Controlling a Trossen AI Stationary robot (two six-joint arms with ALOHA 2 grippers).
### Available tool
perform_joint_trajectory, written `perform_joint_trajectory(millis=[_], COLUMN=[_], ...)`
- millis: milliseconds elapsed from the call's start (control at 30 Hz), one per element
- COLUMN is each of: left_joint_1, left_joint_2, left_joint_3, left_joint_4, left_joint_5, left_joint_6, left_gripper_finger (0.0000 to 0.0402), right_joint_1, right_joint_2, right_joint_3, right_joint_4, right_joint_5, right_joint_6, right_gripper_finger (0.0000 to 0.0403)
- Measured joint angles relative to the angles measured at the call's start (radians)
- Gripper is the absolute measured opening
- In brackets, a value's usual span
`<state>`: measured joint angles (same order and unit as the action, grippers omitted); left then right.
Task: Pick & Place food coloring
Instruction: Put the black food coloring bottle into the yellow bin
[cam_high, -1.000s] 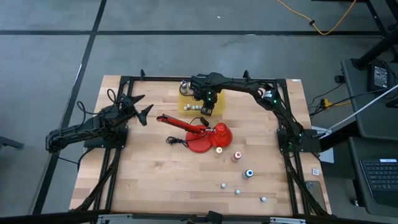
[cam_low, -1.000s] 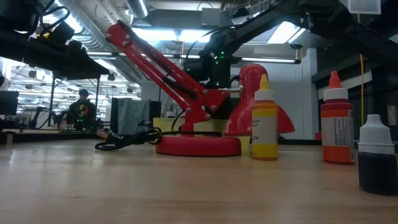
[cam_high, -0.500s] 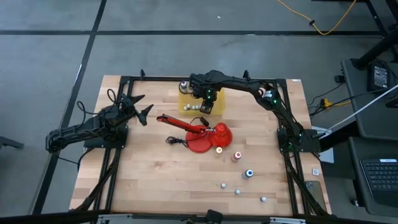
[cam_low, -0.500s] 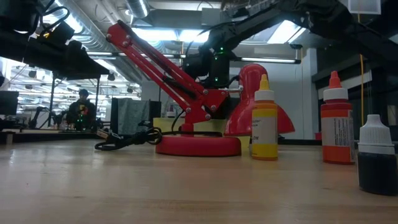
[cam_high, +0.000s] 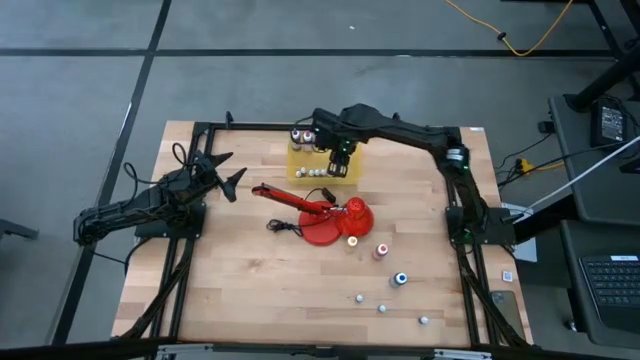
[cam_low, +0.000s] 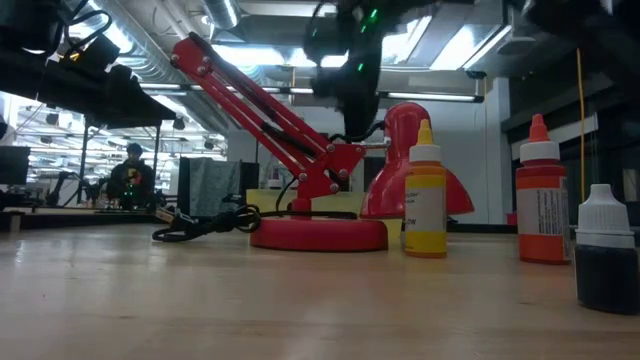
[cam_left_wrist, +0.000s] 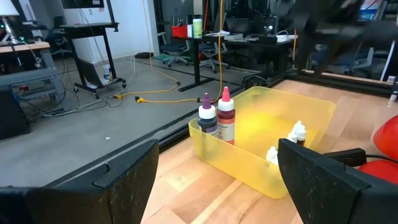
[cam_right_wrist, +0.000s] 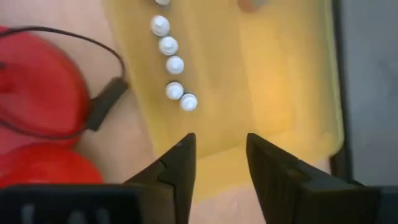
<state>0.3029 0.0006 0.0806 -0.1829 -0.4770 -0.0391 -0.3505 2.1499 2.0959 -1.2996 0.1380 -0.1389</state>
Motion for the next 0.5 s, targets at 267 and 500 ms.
perform_joint_trajectory(millis=[267,500], left_joint_1=[0.000,0.000], left_joint_2=[0.000,0.000], left_joint_3=[0.000,0.000], left_joint_4=[0.000,0.000], left_joint_5=[0.000,0.000], left_joint_6=[0.000,0.000], left_gripper_finger=[0.0319,0.0319], right_joint_1=[0.124,0.330], right_joint_2=[-0.319,-0.583], right_joint_3=[-0.307,-0.548], right_joint_4=[0.035,-0.064], right_joint_5=[0.055,0.066], right_joint_6=[0.166,0.458], right_gripper_finger=[0.0249,0.0299])
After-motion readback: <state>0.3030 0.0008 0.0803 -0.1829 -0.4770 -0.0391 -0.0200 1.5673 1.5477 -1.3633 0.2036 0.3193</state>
